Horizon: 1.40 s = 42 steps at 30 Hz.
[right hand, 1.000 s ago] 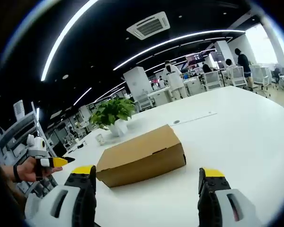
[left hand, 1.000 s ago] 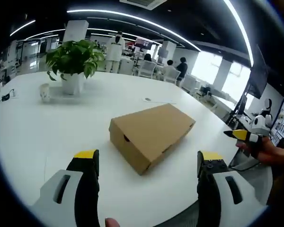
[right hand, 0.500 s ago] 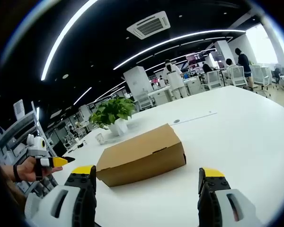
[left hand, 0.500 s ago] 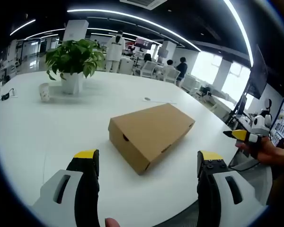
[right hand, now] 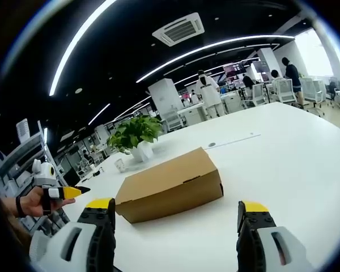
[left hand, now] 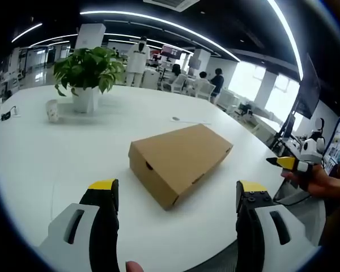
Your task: Operate the shoe box by opening the lid, removing the specified soft item, and placing it in the target area until the item is outside and the box remains undamaged.
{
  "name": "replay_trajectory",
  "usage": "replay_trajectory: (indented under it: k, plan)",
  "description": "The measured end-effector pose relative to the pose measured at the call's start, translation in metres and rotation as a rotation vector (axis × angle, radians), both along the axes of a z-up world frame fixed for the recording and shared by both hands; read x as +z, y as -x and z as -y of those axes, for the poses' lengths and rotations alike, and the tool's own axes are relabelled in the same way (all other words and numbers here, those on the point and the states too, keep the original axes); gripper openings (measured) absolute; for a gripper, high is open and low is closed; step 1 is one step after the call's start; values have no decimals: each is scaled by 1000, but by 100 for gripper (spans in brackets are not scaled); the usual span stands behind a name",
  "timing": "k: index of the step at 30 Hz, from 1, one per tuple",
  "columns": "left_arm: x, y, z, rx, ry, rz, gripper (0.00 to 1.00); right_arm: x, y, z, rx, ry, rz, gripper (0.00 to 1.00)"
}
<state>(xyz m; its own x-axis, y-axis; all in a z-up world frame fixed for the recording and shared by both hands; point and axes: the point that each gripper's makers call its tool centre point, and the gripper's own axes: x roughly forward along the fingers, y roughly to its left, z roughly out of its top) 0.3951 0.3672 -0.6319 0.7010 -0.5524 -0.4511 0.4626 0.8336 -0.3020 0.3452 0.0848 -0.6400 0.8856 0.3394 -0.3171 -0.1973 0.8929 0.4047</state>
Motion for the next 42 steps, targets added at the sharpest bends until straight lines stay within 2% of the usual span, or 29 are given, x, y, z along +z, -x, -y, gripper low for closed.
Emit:
replay_trajectory:
  k: [30, 42]
  plan:
    - [-9, 4, -2, 3, -6, -23, 84, -7, 0, -6, 30, 17, -24, 87]
    - [-16, 3, 7, -8, -10, -41, 84, -9, -16, -9, 76, 38, -36, 85]
